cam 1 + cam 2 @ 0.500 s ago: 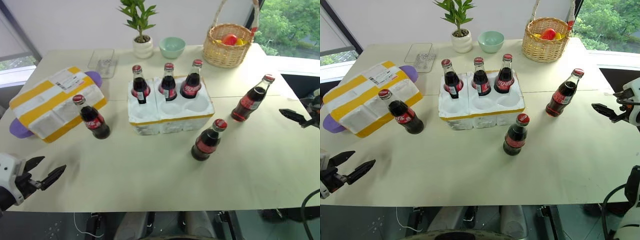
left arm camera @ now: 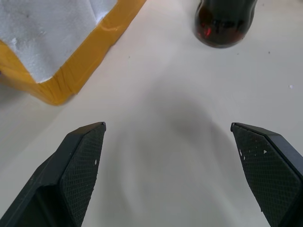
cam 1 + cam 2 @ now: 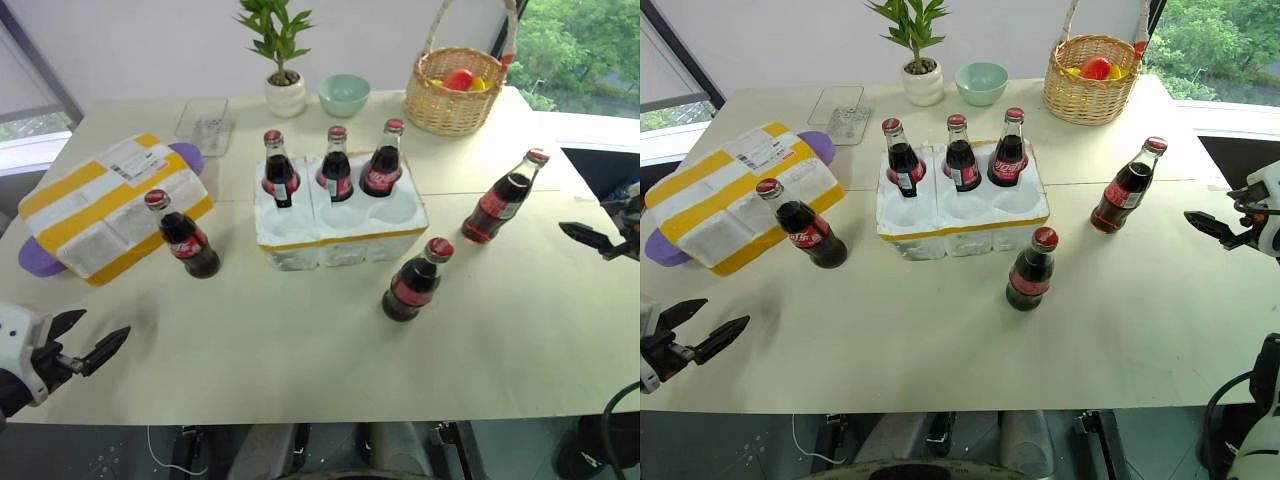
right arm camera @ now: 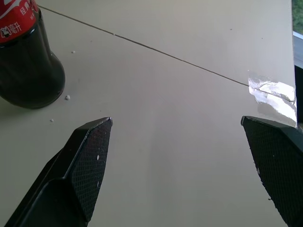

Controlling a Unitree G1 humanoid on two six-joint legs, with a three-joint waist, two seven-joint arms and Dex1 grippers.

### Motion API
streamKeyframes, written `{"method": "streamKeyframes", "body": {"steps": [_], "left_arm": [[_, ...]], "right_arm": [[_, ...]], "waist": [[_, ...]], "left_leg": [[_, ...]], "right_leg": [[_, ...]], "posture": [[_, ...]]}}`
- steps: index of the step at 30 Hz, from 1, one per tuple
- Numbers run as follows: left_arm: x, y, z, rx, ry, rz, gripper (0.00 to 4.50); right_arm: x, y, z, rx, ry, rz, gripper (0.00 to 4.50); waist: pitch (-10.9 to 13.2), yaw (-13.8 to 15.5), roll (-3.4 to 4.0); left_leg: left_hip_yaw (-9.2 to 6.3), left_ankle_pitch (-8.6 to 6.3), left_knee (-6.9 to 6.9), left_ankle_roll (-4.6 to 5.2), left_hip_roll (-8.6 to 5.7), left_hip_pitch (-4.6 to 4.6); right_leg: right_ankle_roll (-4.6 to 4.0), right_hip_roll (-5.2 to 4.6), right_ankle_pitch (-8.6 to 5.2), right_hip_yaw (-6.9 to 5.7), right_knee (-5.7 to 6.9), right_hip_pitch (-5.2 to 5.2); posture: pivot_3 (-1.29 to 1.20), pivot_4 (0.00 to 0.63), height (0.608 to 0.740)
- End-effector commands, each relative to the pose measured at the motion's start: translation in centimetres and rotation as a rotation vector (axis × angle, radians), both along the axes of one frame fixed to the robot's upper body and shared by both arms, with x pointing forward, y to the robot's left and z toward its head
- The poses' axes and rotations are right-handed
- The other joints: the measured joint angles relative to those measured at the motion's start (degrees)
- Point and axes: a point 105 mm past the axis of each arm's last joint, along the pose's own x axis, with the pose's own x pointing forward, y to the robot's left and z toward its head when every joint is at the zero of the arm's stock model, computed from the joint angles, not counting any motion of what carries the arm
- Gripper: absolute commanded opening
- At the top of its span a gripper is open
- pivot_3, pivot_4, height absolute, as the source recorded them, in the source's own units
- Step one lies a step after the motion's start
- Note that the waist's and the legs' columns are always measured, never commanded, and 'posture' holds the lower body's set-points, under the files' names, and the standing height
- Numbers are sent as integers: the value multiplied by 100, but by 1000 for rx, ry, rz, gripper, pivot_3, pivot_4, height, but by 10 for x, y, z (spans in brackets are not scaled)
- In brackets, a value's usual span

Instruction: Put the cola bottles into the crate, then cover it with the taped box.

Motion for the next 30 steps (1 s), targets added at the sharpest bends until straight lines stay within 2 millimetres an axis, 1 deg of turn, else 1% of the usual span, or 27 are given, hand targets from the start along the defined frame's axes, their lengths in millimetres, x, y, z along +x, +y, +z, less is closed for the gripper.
{"method": "streamKeyframes", "body": {"steps": [1,4,7,10,13,14,17,19,21,23,25,26,27,30], "left_arm": [[5,-1,8,11,-30,-13,4427],[15,-6,10,10,-56,-42,4427],[23,-12,16,3,-69,-94,4427],[29,-18,25,-12,-76,-148,4427],[40,-24,36,-26,-96,-199,4427],[42,-26,38,-27,-100,-210,4427],[56,-35,43,-21,-108,-273,4427],[64,-41,45,-26,-115,-315,4427],[71,-47,46,-32,-120,-350,4427],[77,-50,46,-32,-120,-367,4427],[91,-55,48,-36,-137,-389,4427],[97,-57,49,-36,-143,-396,4427],[103,-59,49,-34,-147,-403,4427],[113,-61,48,-29,-151,-413,4427]], "right_arm": [[-4,-8,15,-3,-56,-27,4500],[-4,-4,12,3,-43,5,4500],[-3,-2,16,9,-39,23,4500],[-10,1,27,29,-35,81,4500],[-25,8,48,80,-26,209,4500],[-29,11,52,89,-22,242,4500],[-48,33,73,135,11,417,4500],[-62,55,83,157,30,529,4500],[-75,78,90,181,38,611,4500],[-85,94,94,196,39,649,4500],[-101,121,101,209,32,736,4500],[-108,132,102,208,33,762,4500],[-112,138,102,206,32,772,4500],[-118,145,98,204,29,755,4500]], "waist": [[0,0,0],[0,7,0],[0,6,0],[0,-1,2],[6,14,16],[7,16,22],[5,11,20],[5,14,20],[5,12,21],[3,-6,24],[2,29,26],[3,41,24],[2,76,21],[0,132,13]], "left_leg": [[0,0,0,0,0,0],[0,1,0,-1,0,1],[0,1,4,-1,-1,1],[0,1,4,-2,-1,1],[0,1,4,-2,-1,1],[0,1,4,-2,-2,1],[-1,1,4,-2,-1,1],[-3,1,4,-2,2,1],[-4,0,3,-2,2,1],[-1,0,4,-1,2,0],[1,0,3,-1,2,0],[0,0,3,-1,3,0],[-1,0,3,-2,4,-1],[2,0,8,-1,3,-1]], "right_leg": [[0,0,0,0,1,0],[0,0,0,0,3,0],[0,0,1,0,4,1],[1,2,2,0,4,-1],[3,1,3,0,7,-2],[3,1,3,0,8,-2],[4,1,3,-1,11,-2],[9,3,6,-1,15,-3],[17,4,10,-1,16,-3],[19,2,11,2,16,-7],[19,1,11,4,16,-8],[20,2,12,3,17,-8],[20,3,12,2,17,-8],[22,2,13,3,10,-5]], "posture": [[0,150,732],[0,150,732],[0,150,732],[0,150,732],[0,150,732],[0,150,732],[0,150,732],[0,150,732],[0,150,732],[0,150,732],[0,150,732],[0,150,732],[0,150,732],[0,150,732]]}}
